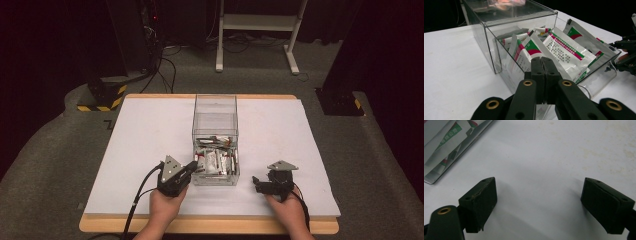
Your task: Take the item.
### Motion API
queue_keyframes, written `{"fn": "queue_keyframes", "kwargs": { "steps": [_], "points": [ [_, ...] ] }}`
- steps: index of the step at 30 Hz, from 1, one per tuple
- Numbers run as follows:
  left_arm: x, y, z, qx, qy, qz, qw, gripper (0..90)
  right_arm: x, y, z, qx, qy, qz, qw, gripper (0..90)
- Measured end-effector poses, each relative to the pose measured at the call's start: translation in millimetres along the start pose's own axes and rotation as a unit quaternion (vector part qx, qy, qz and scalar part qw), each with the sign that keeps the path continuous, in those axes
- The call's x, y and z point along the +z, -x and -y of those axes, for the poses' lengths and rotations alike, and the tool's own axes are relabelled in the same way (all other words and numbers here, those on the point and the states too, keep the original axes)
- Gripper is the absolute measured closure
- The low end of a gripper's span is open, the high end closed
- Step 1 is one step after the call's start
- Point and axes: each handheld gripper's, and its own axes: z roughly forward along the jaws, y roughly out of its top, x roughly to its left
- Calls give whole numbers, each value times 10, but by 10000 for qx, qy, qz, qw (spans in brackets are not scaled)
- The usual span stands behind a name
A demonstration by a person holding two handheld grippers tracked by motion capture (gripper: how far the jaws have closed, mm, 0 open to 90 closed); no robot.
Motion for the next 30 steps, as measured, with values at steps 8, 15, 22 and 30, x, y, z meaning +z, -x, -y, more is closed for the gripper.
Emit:
{"fn": "queue_keyframes", "kwargs": {
  "steps": [8,15,22,30],
  "points": [
    [5,-22,5,-93,21,110,9999,900,0,0,0,1,0,0,10000,133],
    [5,-29,-2,-114,79,121,9998,900,0,0,0,2,-1,0,10000,133],
    [-7,-31,-11,-111,158,128,9997,900,0,0,0,3,0,-1,10000,133],
    [-32,-35,-27,-115,254,141,9995,900,0,0,0,10,-2,-5,10000,133]
  ]
}}
